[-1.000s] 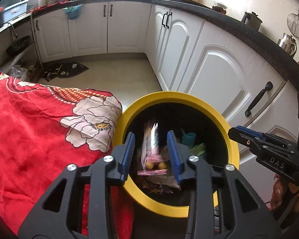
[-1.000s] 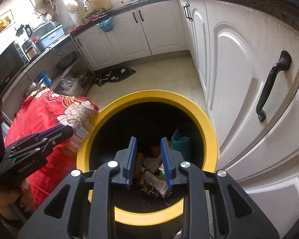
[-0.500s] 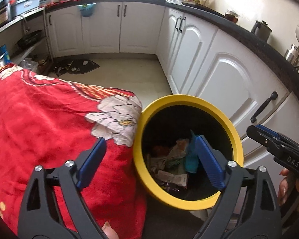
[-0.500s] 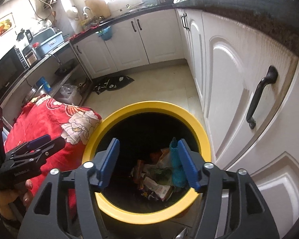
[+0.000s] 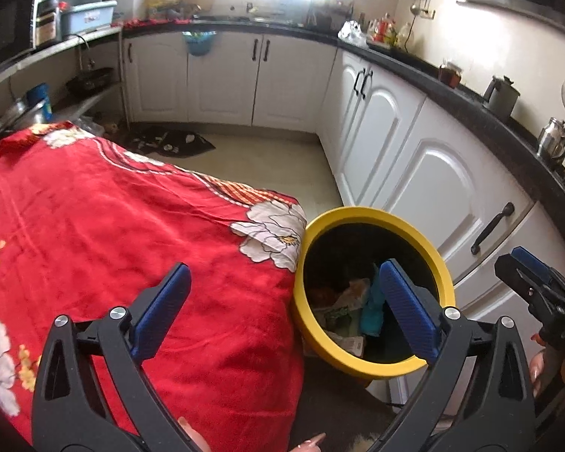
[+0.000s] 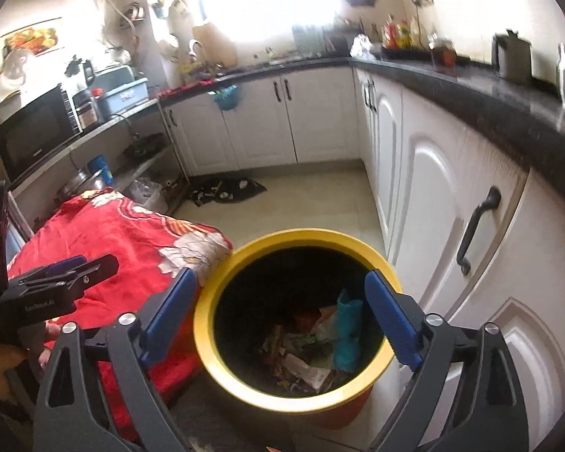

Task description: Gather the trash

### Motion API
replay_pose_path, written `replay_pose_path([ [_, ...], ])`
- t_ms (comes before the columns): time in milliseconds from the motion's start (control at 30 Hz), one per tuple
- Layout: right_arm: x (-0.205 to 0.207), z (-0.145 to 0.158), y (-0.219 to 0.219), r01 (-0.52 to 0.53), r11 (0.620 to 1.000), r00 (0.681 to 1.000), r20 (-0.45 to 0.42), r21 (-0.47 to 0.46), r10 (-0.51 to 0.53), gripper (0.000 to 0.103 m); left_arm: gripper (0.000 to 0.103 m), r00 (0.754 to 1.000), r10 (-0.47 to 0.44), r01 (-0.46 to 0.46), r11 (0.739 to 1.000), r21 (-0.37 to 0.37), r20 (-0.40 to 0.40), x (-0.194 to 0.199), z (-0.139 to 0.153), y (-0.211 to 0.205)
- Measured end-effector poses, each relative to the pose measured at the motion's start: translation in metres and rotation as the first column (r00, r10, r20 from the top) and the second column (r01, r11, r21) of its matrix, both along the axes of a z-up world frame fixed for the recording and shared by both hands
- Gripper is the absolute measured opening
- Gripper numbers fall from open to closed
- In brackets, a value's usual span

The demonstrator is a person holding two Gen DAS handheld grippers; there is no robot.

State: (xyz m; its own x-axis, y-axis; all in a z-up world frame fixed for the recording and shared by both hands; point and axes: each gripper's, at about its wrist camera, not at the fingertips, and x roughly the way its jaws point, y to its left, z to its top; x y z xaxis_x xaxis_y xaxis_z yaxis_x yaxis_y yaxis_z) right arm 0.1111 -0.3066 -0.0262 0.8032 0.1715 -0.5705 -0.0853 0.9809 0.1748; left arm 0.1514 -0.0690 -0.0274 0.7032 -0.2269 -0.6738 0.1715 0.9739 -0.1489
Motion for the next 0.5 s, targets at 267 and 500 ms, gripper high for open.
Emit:
replay_pose_path([
  [267, -0.04, 0.015, 0.029, -0.029, 0.997, 0.989, 0.144, -0.068, 0.039, 0.096, 0.092, 0.996, 0.045, -0.045, 0.999, 0.0, 0.084, -0.042, 0.017, 0.017],
  [500, -0.073, 0.014, 0.039, -0.018, 0.996, 0.966, 0.255, -0.085, 0.04, 0.097, 0.092, 0.982, 0.081, -0.087, 0.996, 0.025, 0.173, -0.079, 0.023, 0.027],
])
